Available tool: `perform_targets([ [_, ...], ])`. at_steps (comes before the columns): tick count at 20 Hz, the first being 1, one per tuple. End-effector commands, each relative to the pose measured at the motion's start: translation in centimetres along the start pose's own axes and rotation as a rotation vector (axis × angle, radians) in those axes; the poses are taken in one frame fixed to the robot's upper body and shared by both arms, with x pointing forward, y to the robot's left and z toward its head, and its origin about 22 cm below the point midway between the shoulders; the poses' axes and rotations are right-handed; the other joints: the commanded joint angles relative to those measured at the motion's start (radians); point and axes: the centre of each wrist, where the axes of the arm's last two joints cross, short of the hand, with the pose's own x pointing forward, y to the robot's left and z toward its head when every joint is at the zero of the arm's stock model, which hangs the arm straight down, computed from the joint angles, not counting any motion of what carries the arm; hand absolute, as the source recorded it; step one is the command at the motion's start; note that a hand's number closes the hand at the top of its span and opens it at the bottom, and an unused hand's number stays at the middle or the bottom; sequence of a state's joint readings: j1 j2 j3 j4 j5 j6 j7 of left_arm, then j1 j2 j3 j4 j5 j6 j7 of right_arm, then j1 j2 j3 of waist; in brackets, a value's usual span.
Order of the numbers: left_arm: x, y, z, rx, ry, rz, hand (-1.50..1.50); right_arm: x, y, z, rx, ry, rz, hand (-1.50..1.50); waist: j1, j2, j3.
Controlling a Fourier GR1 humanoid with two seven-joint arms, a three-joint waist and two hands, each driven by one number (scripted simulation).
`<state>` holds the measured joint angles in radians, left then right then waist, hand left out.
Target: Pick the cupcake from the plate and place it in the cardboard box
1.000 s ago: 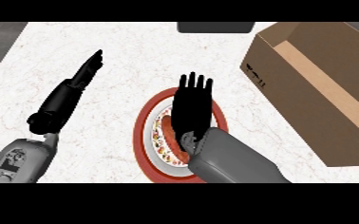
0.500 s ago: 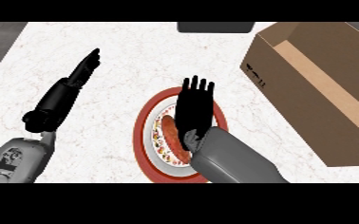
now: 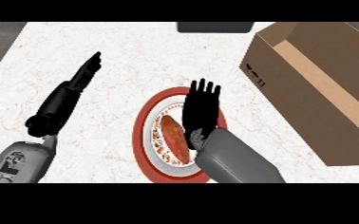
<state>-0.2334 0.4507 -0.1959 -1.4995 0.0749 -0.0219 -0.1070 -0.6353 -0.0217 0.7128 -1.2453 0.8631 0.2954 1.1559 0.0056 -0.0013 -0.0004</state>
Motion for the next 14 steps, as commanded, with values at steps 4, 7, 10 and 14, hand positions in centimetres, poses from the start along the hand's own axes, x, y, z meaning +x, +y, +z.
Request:
perform_targets([
  [4, 0.6, -0.1, -1.4, 0.007, -0.004, 0.009, 0.00, 1.1, 1.2, -1.0, -0.008, 0.064, 0.062, 1.50, 0.004, 0.003, 0.000],
  [7, 1.1, -1.0, 0.9, -0.005, 0.009, 0.002, 0.00, -0.1, 1.5, -1.0, -0.073, 0.006, 0.097, 1.50, 0.001, -0.001, 0.001],
  [10, 0.8, 0.1, 0.5, 0.008, -0.007, -0.003, 0.00, 1.2, 2.4, 0.3, -0.134, 0.009, 0.096, 1.50, 0.004, 0.000, 0.000],
  [14, 1.0, -1.2, 0.1, 0.005, -0.009, 0.007, 0.00, 0.8, 3.7, -0.1, -0.204, -0.022, 0.119, 1.50, 0.000, 0.001, 0.001],
])
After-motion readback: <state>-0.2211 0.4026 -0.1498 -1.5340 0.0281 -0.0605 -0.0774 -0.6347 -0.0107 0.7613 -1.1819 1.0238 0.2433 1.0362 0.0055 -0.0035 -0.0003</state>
